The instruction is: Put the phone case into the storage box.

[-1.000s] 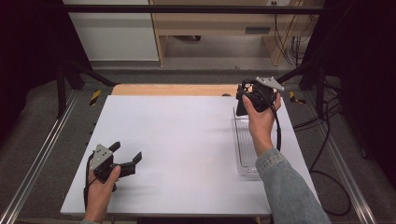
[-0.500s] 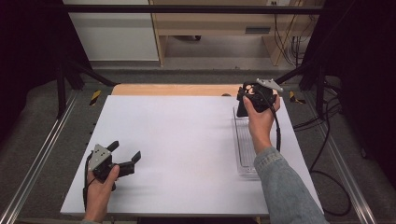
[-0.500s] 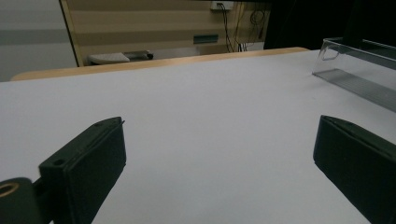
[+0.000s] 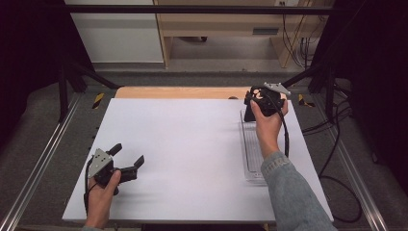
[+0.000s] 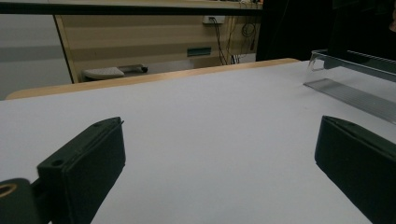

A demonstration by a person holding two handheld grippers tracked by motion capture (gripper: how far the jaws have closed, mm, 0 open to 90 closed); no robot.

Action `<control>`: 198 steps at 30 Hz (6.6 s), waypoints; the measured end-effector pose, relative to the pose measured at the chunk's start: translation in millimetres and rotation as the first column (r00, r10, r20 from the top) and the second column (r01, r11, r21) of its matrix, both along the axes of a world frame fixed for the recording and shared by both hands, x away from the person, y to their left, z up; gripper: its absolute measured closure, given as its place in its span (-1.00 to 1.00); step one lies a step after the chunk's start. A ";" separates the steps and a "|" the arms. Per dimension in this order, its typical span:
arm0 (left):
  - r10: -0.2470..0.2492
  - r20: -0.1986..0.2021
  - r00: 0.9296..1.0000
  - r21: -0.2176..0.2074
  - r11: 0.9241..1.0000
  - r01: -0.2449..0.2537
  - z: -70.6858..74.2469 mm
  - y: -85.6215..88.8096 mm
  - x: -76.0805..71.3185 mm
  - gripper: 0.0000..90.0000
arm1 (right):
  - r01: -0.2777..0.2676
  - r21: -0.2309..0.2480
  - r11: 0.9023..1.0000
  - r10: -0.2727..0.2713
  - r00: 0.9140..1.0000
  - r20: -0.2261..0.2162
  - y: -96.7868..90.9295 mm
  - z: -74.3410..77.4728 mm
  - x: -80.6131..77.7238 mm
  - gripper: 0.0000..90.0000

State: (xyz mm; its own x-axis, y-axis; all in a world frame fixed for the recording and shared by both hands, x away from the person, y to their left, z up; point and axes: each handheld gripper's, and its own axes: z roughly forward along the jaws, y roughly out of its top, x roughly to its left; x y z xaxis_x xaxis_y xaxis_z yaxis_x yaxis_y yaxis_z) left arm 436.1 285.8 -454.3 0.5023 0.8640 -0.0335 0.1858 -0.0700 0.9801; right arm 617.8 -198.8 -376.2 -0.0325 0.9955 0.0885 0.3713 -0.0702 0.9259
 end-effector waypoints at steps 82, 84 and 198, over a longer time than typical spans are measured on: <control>-0.044 -0.005 0.999 0.023 0.999 0.044 0.2 -9.6 -0.7 -0.96 | 0.033 -0.038 0.999 -0.035 0.998 -0.051 12.2 -32.1 19.8 -0.72; -0.045 -0.005 0.999 0.024 0.999 0.045 0.2 -9.8 -0.6 -0.96 | 0.028 -0.047 0.998 -0.030 0.998 -0.048 13.1 -32.8 20.1 -0.72; -0.058 -0.009 0.998 0.050 0.997 0.058 0.4 -14.4 -1.7 -0.96 | -0.003 -0.049 0.999 0.006 0.998 0.064 11.2 -8.9 11.4 -0.86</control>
State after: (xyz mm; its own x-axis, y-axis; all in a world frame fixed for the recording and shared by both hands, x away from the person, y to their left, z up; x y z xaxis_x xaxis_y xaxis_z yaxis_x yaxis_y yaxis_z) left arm 434.3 271.4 -453.9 0.5513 0.8343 0.0050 0.1874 -0.1297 0.9737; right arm 629.2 -187.6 -385.1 -0.0408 0.9985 0.0378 0.3109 -0.0232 0.9502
